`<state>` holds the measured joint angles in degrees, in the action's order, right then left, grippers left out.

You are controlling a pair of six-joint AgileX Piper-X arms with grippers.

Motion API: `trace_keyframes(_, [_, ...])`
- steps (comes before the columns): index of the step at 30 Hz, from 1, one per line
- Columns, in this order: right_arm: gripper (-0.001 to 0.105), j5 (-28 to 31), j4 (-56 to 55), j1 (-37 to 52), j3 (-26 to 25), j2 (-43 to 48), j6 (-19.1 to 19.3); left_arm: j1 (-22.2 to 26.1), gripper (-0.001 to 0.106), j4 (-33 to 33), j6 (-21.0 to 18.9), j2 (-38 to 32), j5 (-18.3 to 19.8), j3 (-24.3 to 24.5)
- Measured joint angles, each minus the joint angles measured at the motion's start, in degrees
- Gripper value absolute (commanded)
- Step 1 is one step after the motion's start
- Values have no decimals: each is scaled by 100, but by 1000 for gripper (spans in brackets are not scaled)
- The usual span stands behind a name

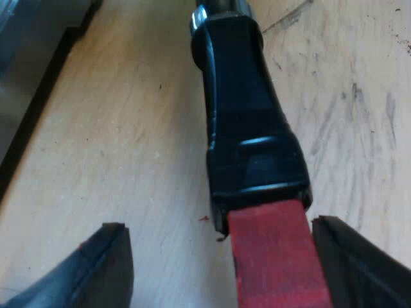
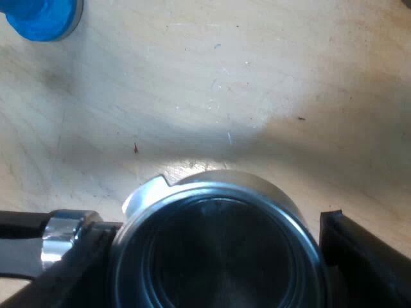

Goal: Put the handle in the coffee machine

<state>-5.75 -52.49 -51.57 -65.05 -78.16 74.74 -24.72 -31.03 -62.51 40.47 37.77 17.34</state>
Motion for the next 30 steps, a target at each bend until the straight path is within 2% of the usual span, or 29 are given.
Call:
trace_keyframes(19, [0, 0, 0, 0, 0, 0, -6, 0, 60, 127, 0, 182, 0, -36])
trace_keyframes(21, [0, 0, 0, 0, 0, 0, -6, 0, 54, 127, 0, 182, 0, -36])
trace_keyframes(26, [0, 14, 0, 0, 0, 0, -48, 0, 23, 127, 0, 182, 8, -36])
trace_keyframes(30, [0, 54, 26, 0, 0, 0, -152, 11, 6, 127, -53, 182, -9, -48])
